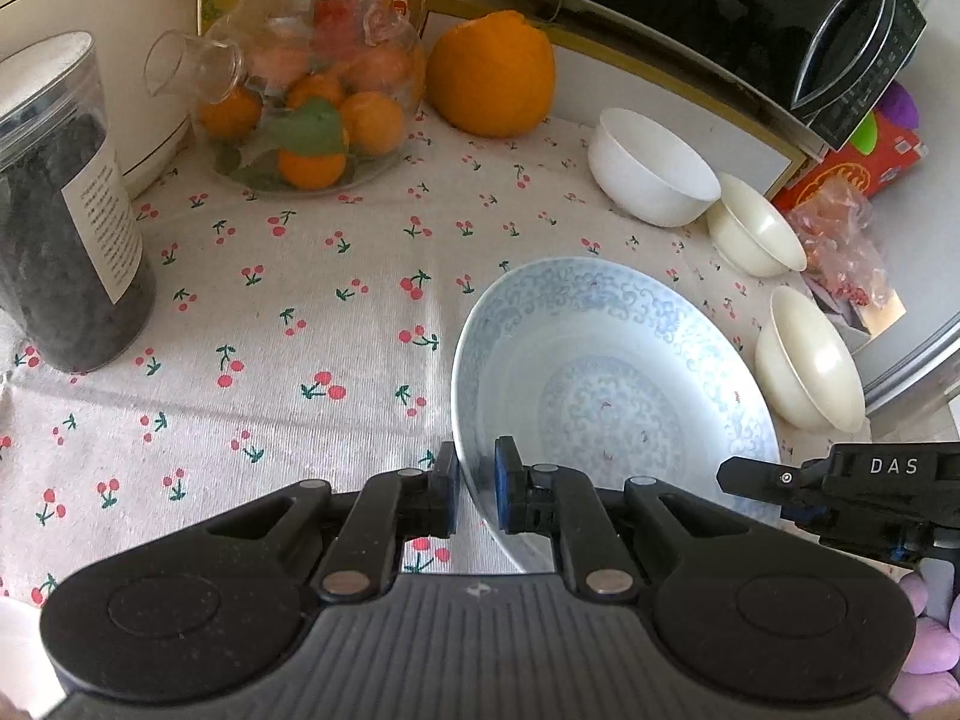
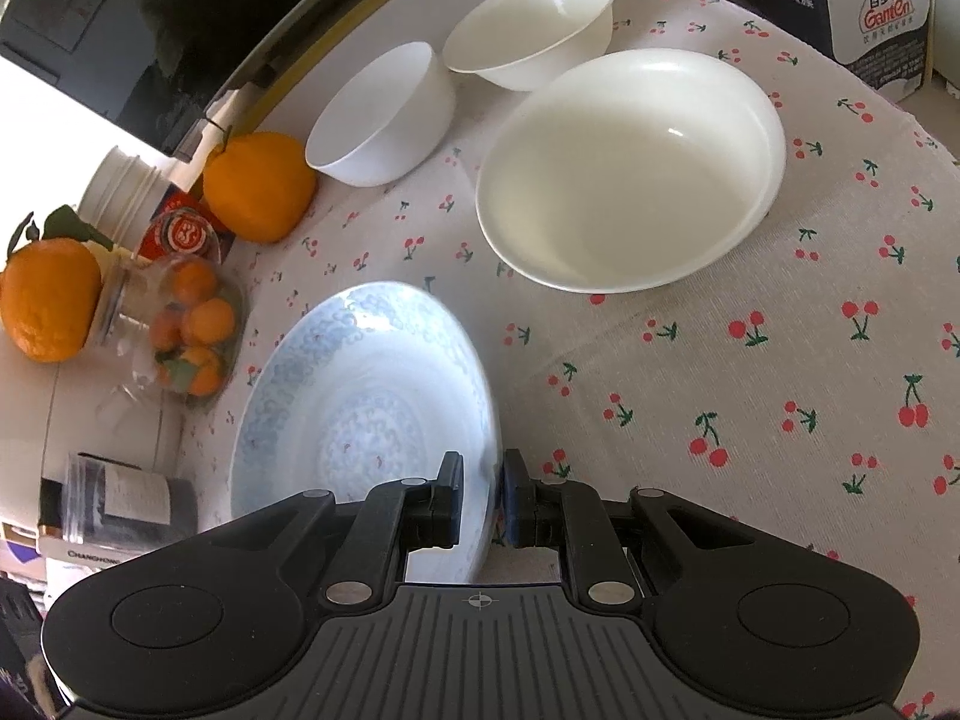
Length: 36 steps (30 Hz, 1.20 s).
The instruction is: Organize plates and bowls
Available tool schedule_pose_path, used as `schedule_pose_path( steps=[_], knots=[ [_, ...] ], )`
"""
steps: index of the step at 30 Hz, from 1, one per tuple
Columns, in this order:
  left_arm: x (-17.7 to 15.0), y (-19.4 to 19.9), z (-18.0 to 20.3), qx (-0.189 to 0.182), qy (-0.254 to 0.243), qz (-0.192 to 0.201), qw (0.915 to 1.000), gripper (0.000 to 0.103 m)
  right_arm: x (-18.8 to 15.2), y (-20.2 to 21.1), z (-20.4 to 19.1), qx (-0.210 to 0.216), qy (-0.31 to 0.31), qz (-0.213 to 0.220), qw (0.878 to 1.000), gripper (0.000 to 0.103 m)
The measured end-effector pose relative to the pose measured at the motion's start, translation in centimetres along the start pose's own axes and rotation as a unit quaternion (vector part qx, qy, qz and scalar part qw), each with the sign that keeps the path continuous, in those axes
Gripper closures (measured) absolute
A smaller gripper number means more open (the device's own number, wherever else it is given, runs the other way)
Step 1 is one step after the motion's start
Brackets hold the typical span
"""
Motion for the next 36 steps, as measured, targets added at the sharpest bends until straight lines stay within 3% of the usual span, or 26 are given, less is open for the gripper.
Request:
schedule_pose_path(
  steps=[7, 12, 15, 19, 21, 24, 26, 27, 36],
  knots=[
    [0.0, -0.1, 0.1, 0.006, -0.006, -0.004, 1.0000, 0.091, 0.1, -0.2, -0.3, 0.001, 0.010, -0.006, 1.000, 0.086],
    [0.1, 0.2, 0.4, 0.026, -0.025, -0.003, 0.9993, 0.082, 0.4, -0.2, -0.5, -0.002, 0.016, -0.014, 1.000, 0.086],
    [0.1, 0.4, 0.2, 0.031, -0.029, 0.001, 0.9991, 0.069, 0.6, 0.0, -0.4, -0.006, 0.016, -0.015, 1.000, 0.084],
    [0.0, 0.5, 0.1, 0.035, -0.031, -0.001, 0.9989, 0.059, 0.5, 0.1, -0.4, -0.014, 0.022, -0.018, 0.999, 0.079],
    [0.0, 0.9, 0.1, 0.037, -0.033, 0.004, 0.9988, 0.045, 0.5, 0.3, -0.5, -0.015, 0.027, -0.019, 0.999, 0.074],
    [0.0, 1.6, 0.3, 0.035, -0.038, 0.014, 0.9986, 0.027, 0.3, 0.8, -0.9, -0.016, 0.043, -0.015, 0.999, 0.053],
    [-0.1, 2.0, 0.4, 0.034, -0.043, 0.018, 0.9983, 0.021, 0.1, 1.3, -1.4, -0.019, 0.059, -0.012, 0.998, 0.037],
    [-0.1, 2.1, 0.5, 0.035, -0.046, 0.018, 0.9982, 0.016, -0.1, 1.5, -1.7, -0.020, 0.068, -0.010, 0.997, 0.034],
    [-1.3, 4.0, 0.3, 0.049, -0.082, 0.025, 0.9951, 0.005, -1.8, 4.6, -3.7, -0.034, 0.156, 0.018, 0.987, 0.018]
  ],
)
Point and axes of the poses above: each gripper's, at about its wrist camera, not at the fingertips, and y roughly against the way its jaws point, z to its right, x to its top, the point moved 4 cm from there along -y, roughly the way its jaws point, and after that the axes turned 9 degrees about -z, right-handed, at the moved point
